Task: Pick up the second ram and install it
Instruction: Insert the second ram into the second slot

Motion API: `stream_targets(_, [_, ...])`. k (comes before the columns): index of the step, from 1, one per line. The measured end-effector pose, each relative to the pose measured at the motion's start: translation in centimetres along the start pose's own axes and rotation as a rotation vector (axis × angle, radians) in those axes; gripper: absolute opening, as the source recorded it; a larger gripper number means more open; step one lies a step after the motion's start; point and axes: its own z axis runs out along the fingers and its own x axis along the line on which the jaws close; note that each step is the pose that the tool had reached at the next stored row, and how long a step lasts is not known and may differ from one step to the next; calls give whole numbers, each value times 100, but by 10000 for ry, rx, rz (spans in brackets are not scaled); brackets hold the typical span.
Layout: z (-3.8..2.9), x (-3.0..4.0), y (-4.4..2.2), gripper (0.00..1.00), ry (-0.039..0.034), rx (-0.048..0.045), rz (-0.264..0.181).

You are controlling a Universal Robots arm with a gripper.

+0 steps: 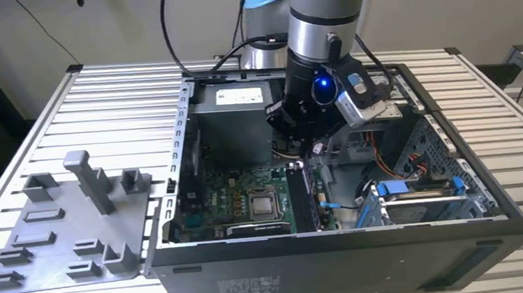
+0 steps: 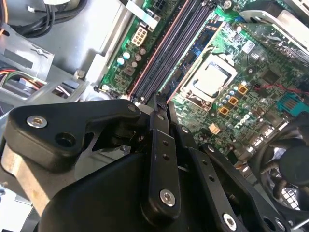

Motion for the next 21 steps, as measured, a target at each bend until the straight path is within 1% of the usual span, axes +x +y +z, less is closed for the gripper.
stream_targets(8, [97, 5, -34, 14, 25, 36, -1])
stream_targets(13, [186, 19, -38, 14, 36, 38, 11])
stream_targets(15, [213, 21, -41, 14, 60, 39, 41])
stream_targets(16, [214, 22, -42, 14, 74, 40, 46])
stream_targets(21, [216, 22, -42, 14, 74, 39, 46])
